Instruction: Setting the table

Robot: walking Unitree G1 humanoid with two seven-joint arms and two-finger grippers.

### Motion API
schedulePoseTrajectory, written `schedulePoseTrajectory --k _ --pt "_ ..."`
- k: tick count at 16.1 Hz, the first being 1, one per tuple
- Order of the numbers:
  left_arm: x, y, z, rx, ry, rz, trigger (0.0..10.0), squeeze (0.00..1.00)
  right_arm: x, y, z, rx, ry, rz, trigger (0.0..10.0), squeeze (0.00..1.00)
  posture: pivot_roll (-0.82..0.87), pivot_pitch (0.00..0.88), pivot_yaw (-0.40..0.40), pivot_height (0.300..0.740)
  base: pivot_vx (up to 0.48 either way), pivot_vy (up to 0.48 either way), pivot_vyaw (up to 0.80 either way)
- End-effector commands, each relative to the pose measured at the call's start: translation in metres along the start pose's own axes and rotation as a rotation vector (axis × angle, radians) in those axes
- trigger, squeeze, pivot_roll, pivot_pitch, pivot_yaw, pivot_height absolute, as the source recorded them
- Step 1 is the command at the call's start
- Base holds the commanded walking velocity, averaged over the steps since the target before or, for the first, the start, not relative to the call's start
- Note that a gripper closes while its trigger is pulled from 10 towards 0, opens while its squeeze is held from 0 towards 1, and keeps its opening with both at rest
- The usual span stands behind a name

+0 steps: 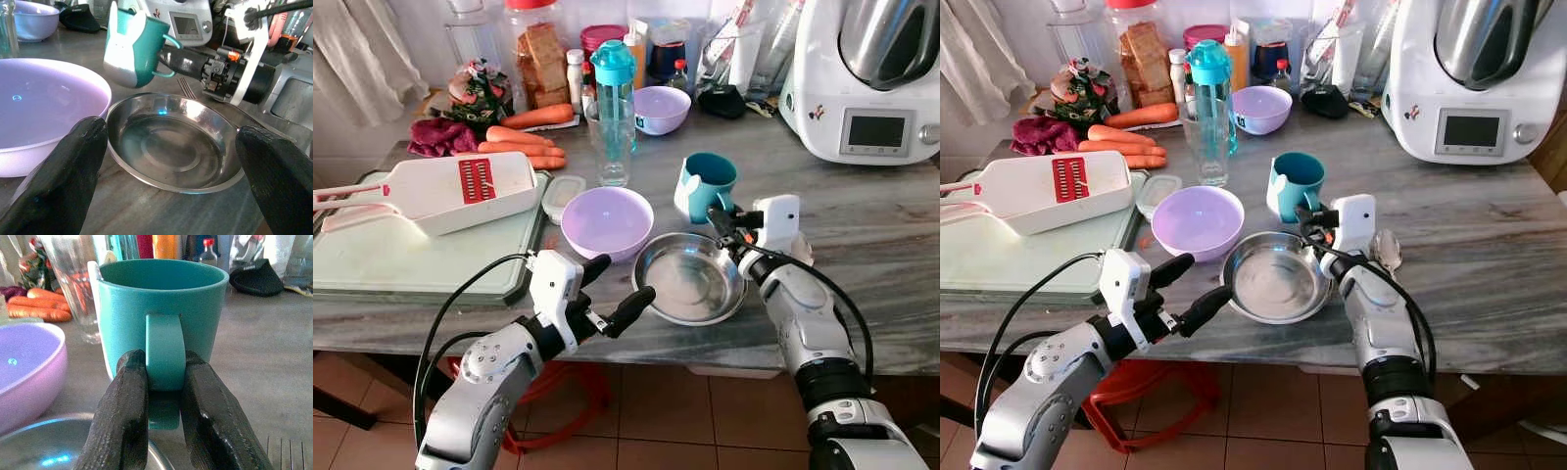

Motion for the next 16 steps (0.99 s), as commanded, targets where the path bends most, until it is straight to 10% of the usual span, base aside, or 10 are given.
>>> schedulePoseTrajectory --k 1,6,8,16 --pt "0.003 0.001 0.001 -0.005 -0.011 -0.001 10.0 0.0 0.0 -0.001 -0.002 0.011 0.022 0.001 10.0 0.0 0.02 0.09 0.039 0.74 0.0 0.0 0.0" --pt "0.003 -0.001 0.001 -0.007 -0.014 0.0 10.0 0.0 -0.009 0.005 0.01 -0.016 0.026 -0.038 10.0 0.0 0.02 0.084 0.04 0.74 0.0 0.0 0.0" --pt "0.003 -0.001 0.001 -0.006 -0.014 0.001 10.0 0.0 -0.012 0.006 0.011 -0.016 0.025 -0.046 10.0 1.0 0.02 0.084 0.038 0.74 0.0 0.0 0.0" --pt "0.001 -0.007 -0.004 0.013 -0.011 0.005 10.0 0.0 0.005 0.001 0.008 -0.003 0.056 0.007 10.0 1.0 0.01 0.052 0.032 0.74 0.0 0.0 0.0"
Point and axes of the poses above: a point about 5 cm out from each wrist's last joint towards the gripper, its own y axis pointing back from the gripper into the wrist, its own x axis along the axis of the wrist's last joint, z = x × y, the point moved 4 cm from there along -y, pointing out of the wrist towards the gripper, and after that the axes turned 11 degrees about -y, right-handed, at the moved point
